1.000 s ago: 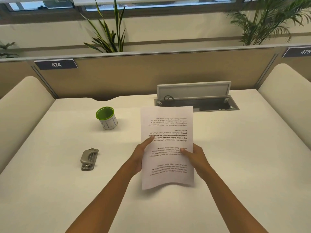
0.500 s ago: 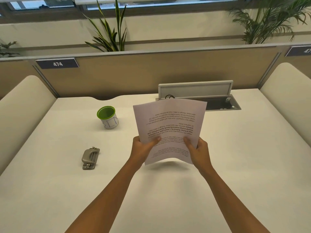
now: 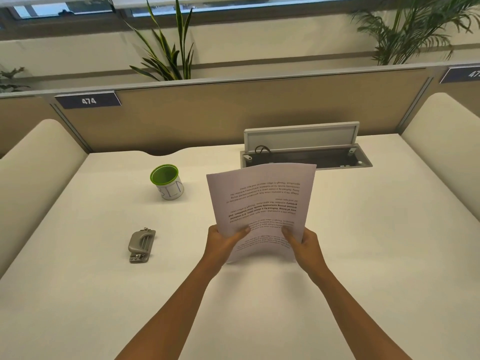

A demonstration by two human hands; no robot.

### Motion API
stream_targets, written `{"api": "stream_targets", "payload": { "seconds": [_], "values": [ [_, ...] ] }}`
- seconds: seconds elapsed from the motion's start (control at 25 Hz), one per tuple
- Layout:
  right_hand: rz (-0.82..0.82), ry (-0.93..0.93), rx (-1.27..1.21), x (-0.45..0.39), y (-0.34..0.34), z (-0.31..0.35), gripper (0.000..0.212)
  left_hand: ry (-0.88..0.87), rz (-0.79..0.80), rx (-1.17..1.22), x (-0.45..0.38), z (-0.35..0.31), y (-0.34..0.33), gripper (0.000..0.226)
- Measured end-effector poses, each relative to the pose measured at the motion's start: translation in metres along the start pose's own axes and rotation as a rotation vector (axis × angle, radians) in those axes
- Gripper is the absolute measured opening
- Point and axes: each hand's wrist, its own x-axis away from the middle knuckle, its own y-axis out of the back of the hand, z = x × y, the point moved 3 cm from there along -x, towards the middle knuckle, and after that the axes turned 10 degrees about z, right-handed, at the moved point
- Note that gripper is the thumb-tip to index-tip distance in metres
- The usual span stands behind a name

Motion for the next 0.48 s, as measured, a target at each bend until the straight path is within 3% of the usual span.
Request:
{"api": "stream_targets", "payload": {
  "seconds": [0.12,0.28,0.48],
  "values": [
    [-0.001,-0.039,0.004,0.003,-0.002,-0.009,0.031,-0.016,0.010,0.002,0.004,0.008,-0.006,0.028],
    [-0.019,-0.043,-0.028,0.001,0.007,-0.002,0.021,0.035,-0.071,0.046,0.000,0.005,-0.007,0.034],
    [-0.205,-0.119,-0.216,0.013,0.016,-0.007,0.070,0.026,-0.094,0.393,0.000,-0.007,-0.015,0.040]
  ]
}}
